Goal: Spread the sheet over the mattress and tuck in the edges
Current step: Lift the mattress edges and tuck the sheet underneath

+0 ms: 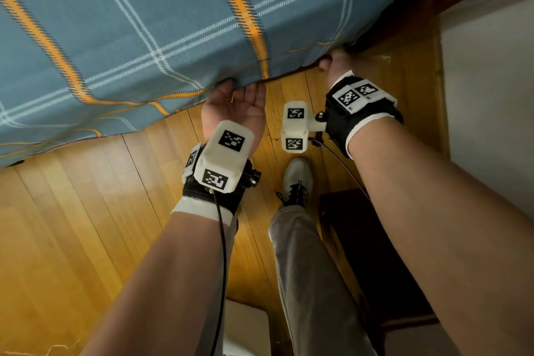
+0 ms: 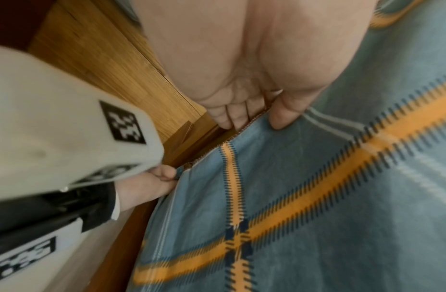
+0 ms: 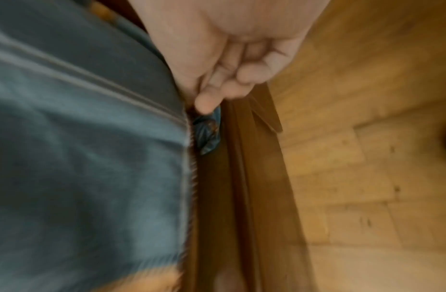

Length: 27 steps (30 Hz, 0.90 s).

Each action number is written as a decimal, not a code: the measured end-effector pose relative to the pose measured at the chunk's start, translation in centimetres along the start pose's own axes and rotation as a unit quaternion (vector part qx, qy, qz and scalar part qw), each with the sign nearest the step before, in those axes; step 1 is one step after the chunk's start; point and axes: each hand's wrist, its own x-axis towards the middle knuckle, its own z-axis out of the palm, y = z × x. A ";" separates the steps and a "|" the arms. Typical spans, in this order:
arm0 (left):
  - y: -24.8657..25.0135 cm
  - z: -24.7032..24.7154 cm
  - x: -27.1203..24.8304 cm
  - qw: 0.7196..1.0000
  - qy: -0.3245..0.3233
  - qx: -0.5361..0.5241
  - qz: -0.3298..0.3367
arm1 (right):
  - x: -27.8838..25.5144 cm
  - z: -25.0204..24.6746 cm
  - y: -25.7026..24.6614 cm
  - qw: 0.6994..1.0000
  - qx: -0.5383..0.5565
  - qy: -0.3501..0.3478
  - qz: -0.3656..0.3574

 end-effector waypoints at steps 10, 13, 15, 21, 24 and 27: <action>0.2 0.1 0.0 0.998 -0.058 -0.029 -0.018 | -4.6 -5.1 -0.5 0.965 -0.083 0.118 -0.220; 0.3 0.1 0.1 0.998 -0.060 -0.029 -0.018 | -5.3 -4.8 -0.4 0.974 -0.065 0.062 -0.210; 0.3 0.0 0.2 0.998 -0.059 -0.032 -0.020 | -5.2 -4.3 -0.3 0.982 -0.057 0.014 -0.179; 0.4 -0.1 0.3 0.997 -0.065 -0.043 -0.021 | -5.0 -0.9 -2.6 0.981 0.106 -0.162 -0.024; 0.3 0.0 0.2 0.996 -0.074 -0.050 -0.019 | -5.1 0.0 -3.4 0.962 0.165 -0.214 0.032; 0.2 -0.1 0.3 0.996 -0.076 -0.052 -0.018 | -5.1 0.3 -3.1 0.958 0.199 -0.200 0.056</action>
